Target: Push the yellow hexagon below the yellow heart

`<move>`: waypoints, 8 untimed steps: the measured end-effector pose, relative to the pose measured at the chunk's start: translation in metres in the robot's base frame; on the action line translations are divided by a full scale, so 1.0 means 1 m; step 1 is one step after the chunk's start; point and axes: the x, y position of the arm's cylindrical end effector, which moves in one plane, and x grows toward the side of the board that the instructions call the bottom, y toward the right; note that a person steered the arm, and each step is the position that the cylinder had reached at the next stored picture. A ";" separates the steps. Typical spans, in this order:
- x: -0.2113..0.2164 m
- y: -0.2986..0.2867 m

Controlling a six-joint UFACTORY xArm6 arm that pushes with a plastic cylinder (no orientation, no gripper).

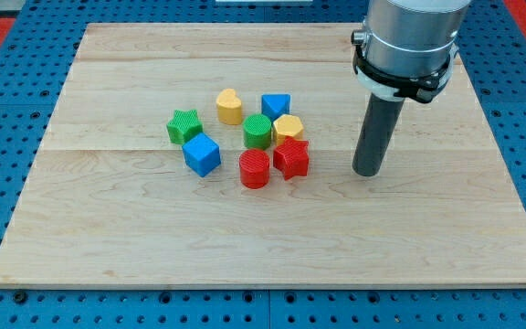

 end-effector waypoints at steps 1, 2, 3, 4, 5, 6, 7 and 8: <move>-0.014 0.005; -0.022 -0.014; -0.033 -0.032; -0.045 -0.049; -0.045 -0.081; -0.046 -0.123; -0.049 -0.167; -0.072 -0.172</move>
